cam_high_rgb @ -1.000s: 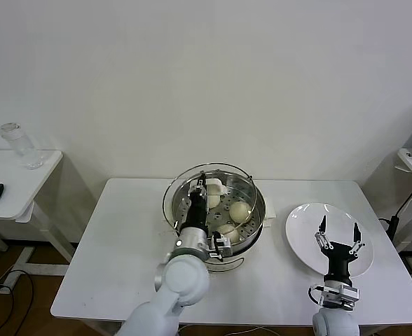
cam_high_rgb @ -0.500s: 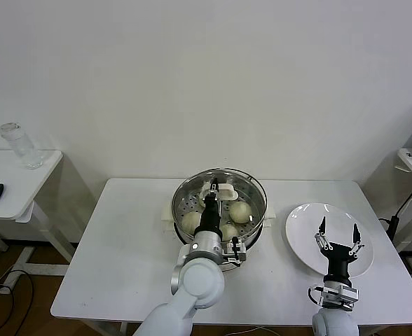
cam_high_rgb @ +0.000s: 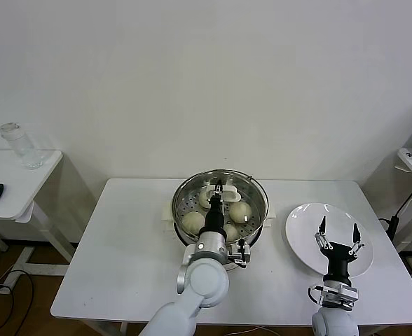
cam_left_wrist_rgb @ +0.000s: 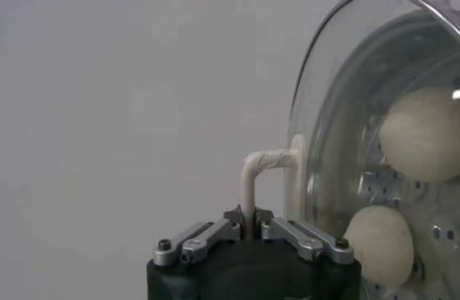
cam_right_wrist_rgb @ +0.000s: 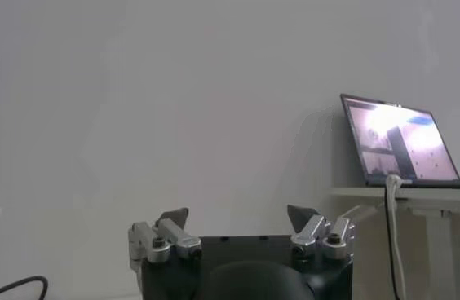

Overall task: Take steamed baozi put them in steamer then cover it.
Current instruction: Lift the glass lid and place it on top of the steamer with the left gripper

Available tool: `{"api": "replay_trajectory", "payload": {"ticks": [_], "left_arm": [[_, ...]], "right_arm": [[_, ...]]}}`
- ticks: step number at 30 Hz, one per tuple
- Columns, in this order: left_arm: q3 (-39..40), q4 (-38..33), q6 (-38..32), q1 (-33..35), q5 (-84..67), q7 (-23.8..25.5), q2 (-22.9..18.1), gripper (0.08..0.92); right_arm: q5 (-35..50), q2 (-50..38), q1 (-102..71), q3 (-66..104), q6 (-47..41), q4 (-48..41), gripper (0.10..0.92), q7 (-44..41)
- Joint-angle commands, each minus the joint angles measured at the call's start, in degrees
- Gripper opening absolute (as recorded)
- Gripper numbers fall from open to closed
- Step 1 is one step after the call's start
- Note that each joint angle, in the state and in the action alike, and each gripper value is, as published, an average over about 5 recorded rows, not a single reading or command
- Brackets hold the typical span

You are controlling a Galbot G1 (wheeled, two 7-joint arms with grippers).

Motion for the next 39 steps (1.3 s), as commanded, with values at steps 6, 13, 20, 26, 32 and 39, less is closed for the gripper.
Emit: {"api": "replay_trajectory", "payload": {"ticks": [6,13,20,26,32,39], "left_arm": [[-0.1,1.6,-1.2,0.4,2.4,-0.9,-0.3,0.195],[-0.6,2.3,-1.6,0.4,2.6,-1.5,-0.2,0.195],[-0.9,2.9,-2.1,0.3,2.7,-2.0,-0.3,0.195],[-1.1,3.5,-2.5,0.2,2.9,-2.5,-0.4,0.195],[-1.5,3.6,-2.7,0.3,3.1,-2.7,-0.2,0.195],[-1.5,3.8,-2.9,0.5,3.2,-2.6,-0.1,0.195]], "right_arm": [[0.1,0.1,-0.1,0.0,0.1,0.2,0.823,0.0],[0.1,0.0,-0.2,0.0,0.1,0.5,0.823,0.0],[0.1,0.1,-0.2,-0.1,0.1,0.5,0.823,0.0],[0.1,0.1,-0.2,-0.1,0.2,0.5,0.823,0.0],[0.1,0.1,-0.4,-0.1,0.2,0.7,0.823,0.0],[0.0,0.2,-0.3,-0.1,0.2,0.7,0.823,0.0]]}}
